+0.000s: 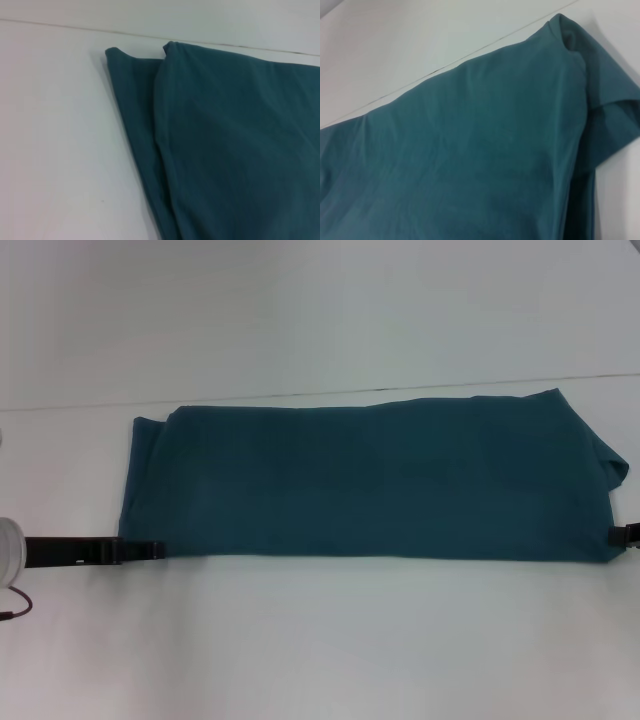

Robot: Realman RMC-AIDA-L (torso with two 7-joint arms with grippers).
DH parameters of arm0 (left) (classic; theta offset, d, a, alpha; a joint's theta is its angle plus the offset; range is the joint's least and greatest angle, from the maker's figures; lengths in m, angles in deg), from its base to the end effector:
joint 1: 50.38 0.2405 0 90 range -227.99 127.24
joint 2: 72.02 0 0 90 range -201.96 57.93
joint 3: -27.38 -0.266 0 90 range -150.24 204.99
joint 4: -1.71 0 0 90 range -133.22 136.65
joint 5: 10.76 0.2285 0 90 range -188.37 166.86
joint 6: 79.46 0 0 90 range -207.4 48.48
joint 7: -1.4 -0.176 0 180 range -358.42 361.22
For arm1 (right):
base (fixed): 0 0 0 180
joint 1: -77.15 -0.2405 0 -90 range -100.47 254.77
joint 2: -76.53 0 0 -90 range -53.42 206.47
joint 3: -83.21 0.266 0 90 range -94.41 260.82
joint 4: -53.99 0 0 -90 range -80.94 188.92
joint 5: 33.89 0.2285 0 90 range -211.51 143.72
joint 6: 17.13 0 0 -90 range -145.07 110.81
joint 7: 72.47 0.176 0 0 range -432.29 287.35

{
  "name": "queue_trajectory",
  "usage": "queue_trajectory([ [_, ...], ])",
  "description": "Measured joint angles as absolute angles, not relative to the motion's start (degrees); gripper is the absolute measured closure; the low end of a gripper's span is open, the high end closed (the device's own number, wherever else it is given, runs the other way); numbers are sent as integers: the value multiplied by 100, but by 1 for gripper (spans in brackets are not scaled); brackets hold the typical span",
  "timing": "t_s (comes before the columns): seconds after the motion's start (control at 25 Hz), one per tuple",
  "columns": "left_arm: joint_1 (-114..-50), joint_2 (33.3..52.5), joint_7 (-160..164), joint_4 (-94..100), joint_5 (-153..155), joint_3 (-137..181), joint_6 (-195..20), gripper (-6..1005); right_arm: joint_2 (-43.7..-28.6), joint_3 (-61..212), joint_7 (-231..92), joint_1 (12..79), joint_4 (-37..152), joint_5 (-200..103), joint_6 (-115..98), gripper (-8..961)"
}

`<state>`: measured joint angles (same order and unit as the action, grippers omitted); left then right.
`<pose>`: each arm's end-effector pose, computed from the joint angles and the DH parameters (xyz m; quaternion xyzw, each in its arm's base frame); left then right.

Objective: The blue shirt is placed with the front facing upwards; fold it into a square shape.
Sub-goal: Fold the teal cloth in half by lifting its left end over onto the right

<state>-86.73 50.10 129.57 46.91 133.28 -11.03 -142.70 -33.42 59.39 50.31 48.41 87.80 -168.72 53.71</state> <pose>-0.3193 0.4241 -0.0273 -0.8037 -0.5250 -0.0607 0.2733 0.4078 0.3752 0.0548 -0.7122 0.6237 0.1580 0.2806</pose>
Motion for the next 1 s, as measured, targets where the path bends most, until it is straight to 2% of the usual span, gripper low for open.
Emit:
queue_trajectory([
  [1.0, -8705, 5032, 12910, 4605, 13329, -1140, -14182, 103, -3342, 5939, 5022, 4858, 8756, -16872, 5371, 952],
])
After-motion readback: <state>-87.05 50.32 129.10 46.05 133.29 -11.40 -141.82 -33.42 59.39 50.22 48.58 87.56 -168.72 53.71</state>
